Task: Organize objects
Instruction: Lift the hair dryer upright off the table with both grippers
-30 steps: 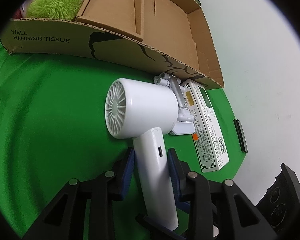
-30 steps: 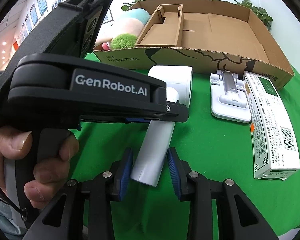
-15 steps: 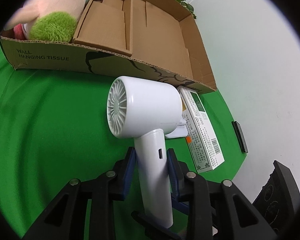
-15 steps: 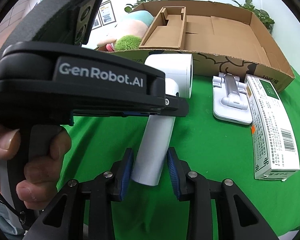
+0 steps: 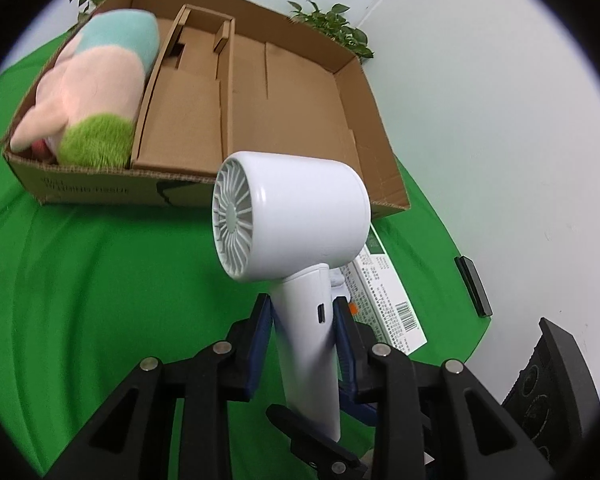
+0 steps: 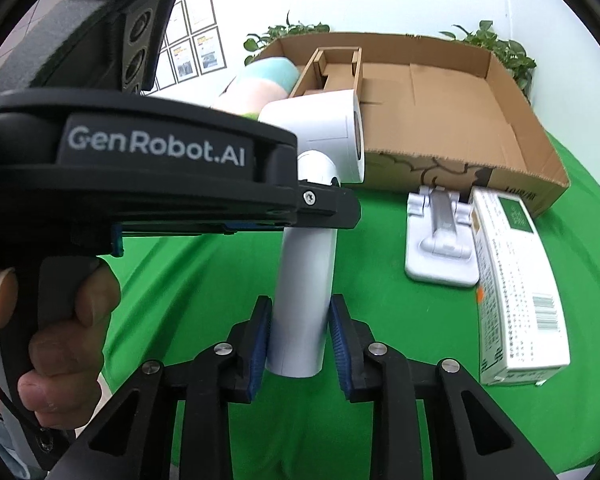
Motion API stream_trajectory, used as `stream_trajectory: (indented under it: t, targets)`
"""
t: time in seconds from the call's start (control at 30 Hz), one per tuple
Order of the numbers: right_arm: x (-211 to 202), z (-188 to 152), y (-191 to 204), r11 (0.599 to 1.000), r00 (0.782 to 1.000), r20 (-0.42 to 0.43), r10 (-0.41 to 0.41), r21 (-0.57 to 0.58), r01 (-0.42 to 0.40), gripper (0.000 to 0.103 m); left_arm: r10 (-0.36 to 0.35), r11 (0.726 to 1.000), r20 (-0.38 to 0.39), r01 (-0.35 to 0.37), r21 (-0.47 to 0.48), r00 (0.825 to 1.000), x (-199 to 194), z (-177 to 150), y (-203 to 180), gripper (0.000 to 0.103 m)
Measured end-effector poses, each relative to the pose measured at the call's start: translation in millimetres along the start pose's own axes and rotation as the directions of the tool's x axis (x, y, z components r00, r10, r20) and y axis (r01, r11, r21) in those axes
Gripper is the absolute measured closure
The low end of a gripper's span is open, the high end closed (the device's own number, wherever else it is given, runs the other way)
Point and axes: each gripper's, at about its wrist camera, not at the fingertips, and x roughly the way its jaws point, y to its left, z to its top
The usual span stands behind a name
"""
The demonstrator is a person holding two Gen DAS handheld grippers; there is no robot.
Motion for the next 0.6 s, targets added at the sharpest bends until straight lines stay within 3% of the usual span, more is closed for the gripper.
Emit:
stream_trajectory:
  t: [0.33,0.6]
  targets:
    - [-13,33,-8,1.0,0.996,0.087,-0.005,0.002,0.005,0.077,0.021,0.996,0.069,-0.027,0.084,0.997,-8,42,-22,0.074]
    - [-16,64,-23,0.999,0.992,0.123,-0.002,0.037,-0.003,0.077,0.025,0.99,0.077,-0.036,0.135,0.997,6,75,-36,0.074]
